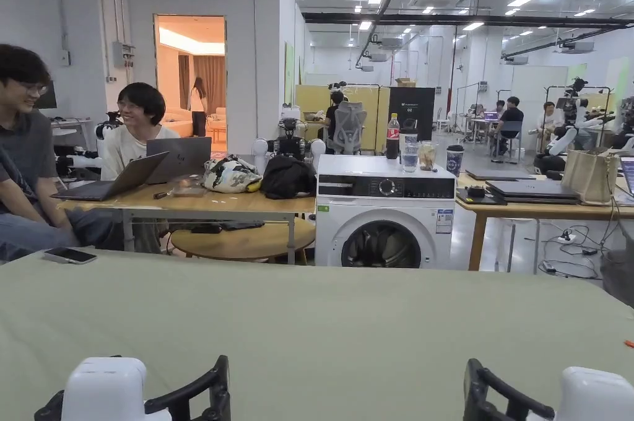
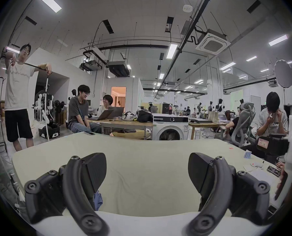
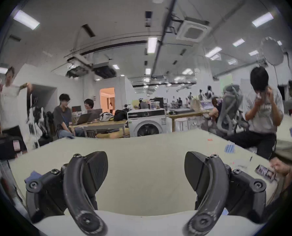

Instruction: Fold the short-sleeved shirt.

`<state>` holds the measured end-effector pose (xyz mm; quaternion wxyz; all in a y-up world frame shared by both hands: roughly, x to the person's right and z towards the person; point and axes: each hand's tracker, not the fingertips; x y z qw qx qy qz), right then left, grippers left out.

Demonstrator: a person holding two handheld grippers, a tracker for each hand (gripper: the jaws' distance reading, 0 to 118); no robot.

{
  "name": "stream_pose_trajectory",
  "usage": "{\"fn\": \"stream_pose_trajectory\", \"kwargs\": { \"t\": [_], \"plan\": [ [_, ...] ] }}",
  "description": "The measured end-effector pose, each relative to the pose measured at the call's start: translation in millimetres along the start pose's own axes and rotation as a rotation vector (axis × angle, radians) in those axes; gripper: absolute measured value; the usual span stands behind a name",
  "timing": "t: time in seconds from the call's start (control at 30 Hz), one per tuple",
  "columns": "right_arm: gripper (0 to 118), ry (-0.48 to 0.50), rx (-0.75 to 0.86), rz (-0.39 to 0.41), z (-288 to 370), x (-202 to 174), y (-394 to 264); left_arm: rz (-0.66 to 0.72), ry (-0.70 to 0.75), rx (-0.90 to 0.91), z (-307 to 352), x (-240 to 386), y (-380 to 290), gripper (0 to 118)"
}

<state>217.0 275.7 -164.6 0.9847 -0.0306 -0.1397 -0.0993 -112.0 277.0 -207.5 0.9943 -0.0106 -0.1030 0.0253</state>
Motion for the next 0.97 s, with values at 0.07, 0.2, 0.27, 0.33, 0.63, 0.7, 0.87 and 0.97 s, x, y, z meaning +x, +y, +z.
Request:
{"fn": "stream_pose_trajectory", "kwargs": {
  "t": [0.07, 0.2, 0.27, 0.33, 0.63, 0.7, 0.87, 0.97],
  "plan": [
    [94, 0.03, -0.025, -0.061, -1.8, 6.7, 7.6, 0.001, 0.003, 0.0, 0.2, -0.3, 0.2, 98],
    [94, 0.123, -0.011, -0.177, 3.3, 20.4, 13.5, 0.003, 0.001, 0.002, 1.3, -0.2, 1.0, 98],
    [94, 0.106, -0.011, -0.218, 5.6, 23.7, 16.7, 0.01, 0.0, 0.001, 0.7, -0.8, 1.5, 98],
    [94, 0.052, -0.017, -0.269, 5.4, 26.1, 20.9, 0.016, -0.002, -0.007, 0.2, -1.0, 2.6, 99],
    [94, 0.075, -0.075, -0.214, 2.7, 21.6, 18.0, 0.02, -0.015, 0.007, 2.3, 2.9, 7.7, 98],
    [94, 0.102, -0.062, -0.189, 3.2, 19.4, 15.4, 0.011, -0.018, 0.0, 2.3, 4.8, 6.8, 98],
    [94, 0.102, -0.059, -0.196, 3.5, 14.5, 15.1, -0.003, -0.022, -0.009, 1.8, 6.5, 5.3, 98],
    [94, 0.139, -0.038, -0.152, 5.9, 12.6, 11.2, -0.008, -0.026, -0.005, 1.6, 7.6, 4.5, 98]
  ]
}}
